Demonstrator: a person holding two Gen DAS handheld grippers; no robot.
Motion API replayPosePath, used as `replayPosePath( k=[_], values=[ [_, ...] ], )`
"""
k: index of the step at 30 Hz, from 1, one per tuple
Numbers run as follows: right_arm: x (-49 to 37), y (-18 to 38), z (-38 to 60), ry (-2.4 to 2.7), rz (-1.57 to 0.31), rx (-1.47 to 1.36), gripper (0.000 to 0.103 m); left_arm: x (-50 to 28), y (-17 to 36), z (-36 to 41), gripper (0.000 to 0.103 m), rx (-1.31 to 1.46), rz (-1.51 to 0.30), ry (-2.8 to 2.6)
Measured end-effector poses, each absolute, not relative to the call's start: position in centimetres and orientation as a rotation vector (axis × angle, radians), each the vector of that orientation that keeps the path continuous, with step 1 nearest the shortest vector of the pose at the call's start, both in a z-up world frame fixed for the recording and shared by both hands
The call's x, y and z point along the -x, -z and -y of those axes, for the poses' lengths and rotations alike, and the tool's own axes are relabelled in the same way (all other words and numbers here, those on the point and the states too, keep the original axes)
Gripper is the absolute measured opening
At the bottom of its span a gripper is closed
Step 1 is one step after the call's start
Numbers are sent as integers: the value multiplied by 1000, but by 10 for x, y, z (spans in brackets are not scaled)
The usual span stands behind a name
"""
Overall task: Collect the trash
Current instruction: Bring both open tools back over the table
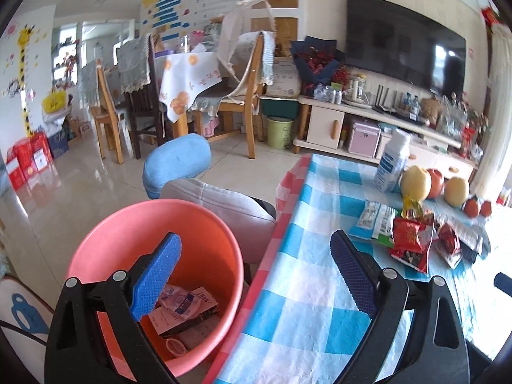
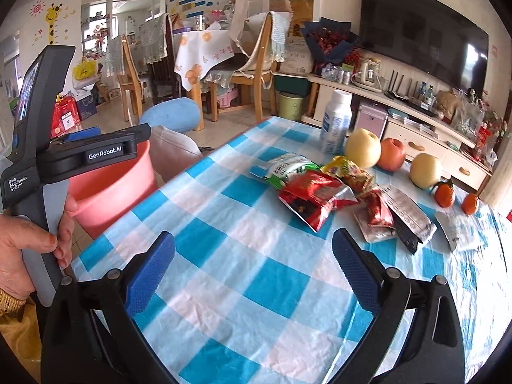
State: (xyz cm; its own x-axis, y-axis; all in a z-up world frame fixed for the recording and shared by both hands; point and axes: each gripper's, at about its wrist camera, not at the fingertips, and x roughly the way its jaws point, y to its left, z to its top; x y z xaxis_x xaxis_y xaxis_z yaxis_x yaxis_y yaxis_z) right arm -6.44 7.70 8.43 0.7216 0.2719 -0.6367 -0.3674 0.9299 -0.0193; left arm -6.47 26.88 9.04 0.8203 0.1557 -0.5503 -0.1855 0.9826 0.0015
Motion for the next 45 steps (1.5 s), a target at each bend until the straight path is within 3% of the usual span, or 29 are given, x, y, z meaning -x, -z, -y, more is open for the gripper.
replayPosePath(
  k=[24,45],
  values=[
    [73,-55,3,-314,-736,60,99,68,-66,-182,94,-89,-653,2],
    [24,-55,133,-117,-809,-215,99,36,-62,-118,94,-133,-682,191]
  ],
)
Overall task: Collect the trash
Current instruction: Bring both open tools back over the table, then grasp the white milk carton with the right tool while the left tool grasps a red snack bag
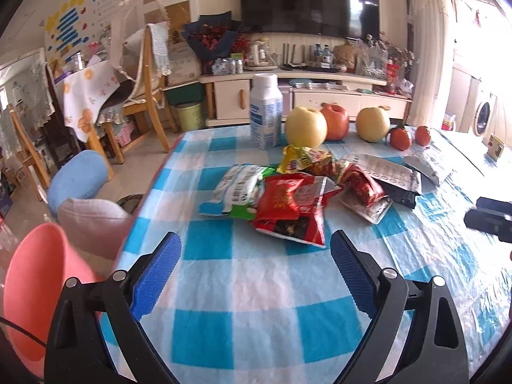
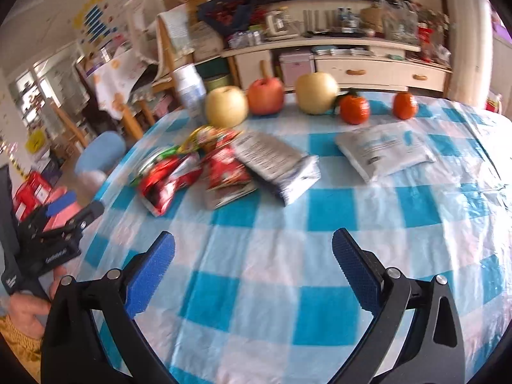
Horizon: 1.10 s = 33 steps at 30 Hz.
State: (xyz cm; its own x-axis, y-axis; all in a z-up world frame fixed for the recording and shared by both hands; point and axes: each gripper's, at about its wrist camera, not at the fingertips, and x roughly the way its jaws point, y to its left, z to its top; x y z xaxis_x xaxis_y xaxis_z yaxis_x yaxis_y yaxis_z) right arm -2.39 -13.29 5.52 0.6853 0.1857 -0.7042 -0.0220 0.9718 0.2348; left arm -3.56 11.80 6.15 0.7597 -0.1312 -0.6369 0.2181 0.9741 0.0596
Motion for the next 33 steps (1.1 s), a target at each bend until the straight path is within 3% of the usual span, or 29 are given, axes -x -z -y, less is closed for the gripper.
replayPosePath(
  k=[10,14,31,33],
  values=[
    [-16,-33,234,89,-811,-457,99,-23,-51,-89,93,-163,-744,253],
    [-29,-20,263,155,-809,-538,99,-45,-43,-91,82,-127,-780,245],
    [-97,4,288,229,-844,-486,98,-81,-22,-87,64,-102,-821,281],
    [-104,4,286,232,-851,-439,90,-82,-21,-85,62,-106,-823,289]
  ],
)
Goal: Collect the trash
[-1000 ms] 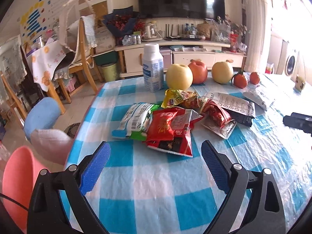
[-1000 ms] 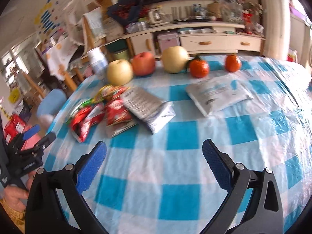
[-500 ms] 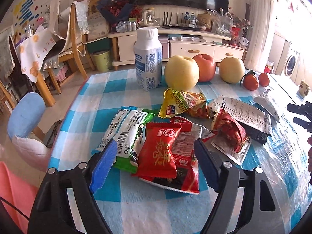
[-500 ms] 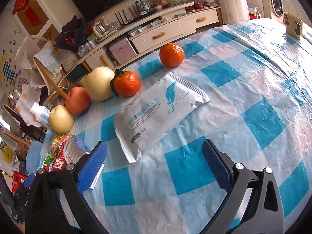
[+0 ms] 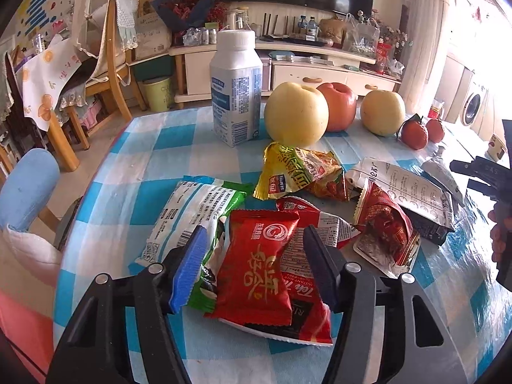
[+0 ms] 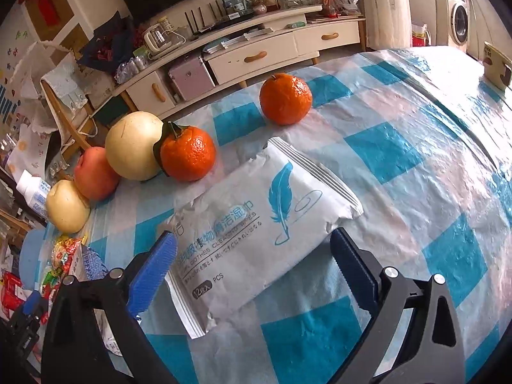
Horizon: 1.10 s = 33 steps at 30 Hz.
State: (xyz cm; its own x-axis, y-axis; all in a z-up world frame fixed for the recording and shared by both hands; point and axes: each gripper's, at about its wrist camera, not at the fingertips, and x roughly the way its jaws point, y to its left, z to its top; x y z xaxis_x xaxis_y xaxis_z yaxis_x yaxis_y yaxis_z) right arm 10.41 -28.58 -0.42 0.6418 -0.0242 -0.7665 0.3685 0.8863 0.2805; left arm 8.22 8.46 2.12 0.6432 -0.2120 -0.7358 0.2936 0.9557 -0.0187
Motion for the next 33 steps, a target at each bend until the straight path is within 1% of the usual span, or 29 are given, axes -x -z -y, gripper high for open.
replayPosePath(
  k=[2,4,5,9,11,14,19,20,22,23,24,29,33],
  values=[
    [-111,4,284,236,-857,-388,81,-83,-19,-83,57,-111,-832,297],
    [-114,5,283,218,-856,-375,79,-84,-17,-81,54,-114,-841,301],
    [-115,5,283,213,-855,-370,77,-84,-16,-80,50,-112,-844,306],
    [-117,6,275,172,-859,-323,66,-83,-14,-78,49,-77,-857,320],
    [-117,5,269,152,-866,-303,64,-80,-14,-76,49,-70,-862,332],
    [-117,5,259,97,-874,-284,57,-74,-13,-70,46,-77,-866,347],
    [-114,4,237,13,-890,-221,52,-56,-13,-58,42,-86,-873,376],
    [-113,4,234,-3,-894,-218,48,-52,-13,-55,40,-85,-877,380],
    [-111,4,226,-55,-906,-220,34,-44,-13,-51,38,-86,-885,389],
    [-110,3,220,-85,-911,-221,24,-41,-13,-50,37,-87,-887,391],
    [-108,4,212,-113,-923,-207,17,-36,-12,-47,35,-91,-889,393],
    [-93,-4,178,-137,-902,-94,16,-17,-12,-45,27,-69,-897,364],
    [-85,-18,184,-178,-873,-160,18,-7,-11,-51,24,-34,-913,354]
  ],
)
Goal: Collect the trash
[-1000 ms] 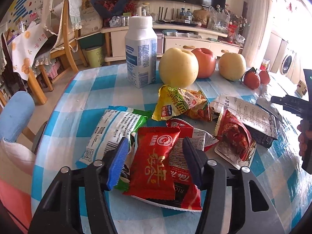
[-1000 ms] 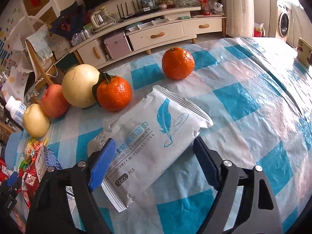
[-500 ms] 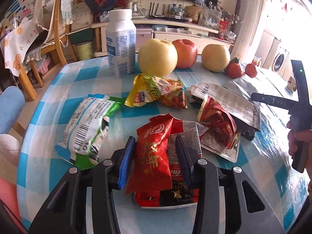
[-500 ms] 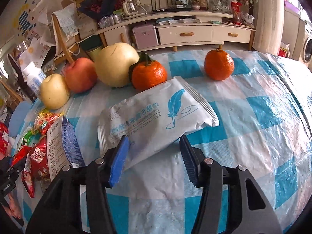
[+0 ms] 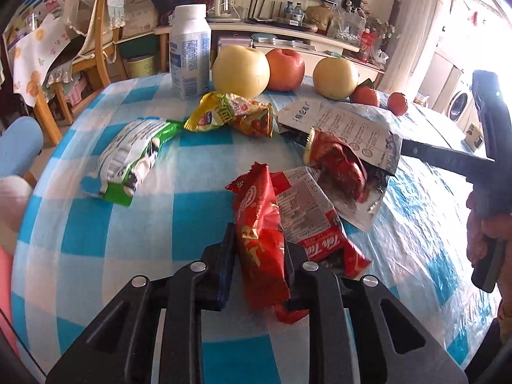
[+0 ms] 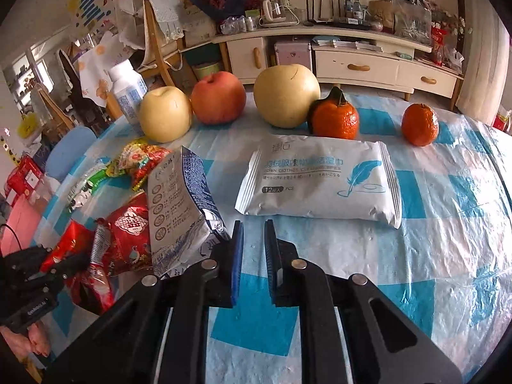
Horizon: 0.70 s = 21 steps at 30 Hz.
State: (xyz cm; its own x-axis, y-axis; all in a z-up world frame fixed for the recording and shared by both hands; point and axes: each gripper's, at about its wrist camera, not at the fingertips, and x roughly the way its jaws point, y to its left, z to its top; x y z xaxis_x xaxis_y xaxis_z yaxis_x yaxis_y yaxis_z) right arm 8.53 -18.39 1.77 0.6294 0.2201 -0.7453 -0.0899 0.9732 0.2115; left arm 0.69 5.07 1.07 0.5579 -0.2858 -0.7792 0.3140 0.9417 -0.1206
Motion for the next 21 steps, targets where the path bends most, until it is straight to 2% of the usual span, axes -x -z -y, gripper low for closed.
replayPosePath(
  k=[1,2,3,4,13,15,21],
  values=[
    [-84,-21,185,-192,-870,-178,20,-4,-10,-52,23,-27,-918,353],
    [-83,-25,187,-198,-860,-190,39,-1,-10,-54,22,-19,-924,352],
    [-80,-29,188,-188,-844,-195,65,1,-9,-56,22,-11,-927,351],
    [-77,-34,189,-179,-821,-199,71,3,-9,-58,22,-1,-929,350],
    [-70,-47,155,-304,-786,-133,73,22,-18,-82,22,95,-922,316],
    [-70,-44,147,-320,-798,-125,80,24,-20,-90,22,120,-920,309],
    [-71,-34,128,-339,-822,-114,85,23,-20,-95,22,141,-910,319]
  ],
)
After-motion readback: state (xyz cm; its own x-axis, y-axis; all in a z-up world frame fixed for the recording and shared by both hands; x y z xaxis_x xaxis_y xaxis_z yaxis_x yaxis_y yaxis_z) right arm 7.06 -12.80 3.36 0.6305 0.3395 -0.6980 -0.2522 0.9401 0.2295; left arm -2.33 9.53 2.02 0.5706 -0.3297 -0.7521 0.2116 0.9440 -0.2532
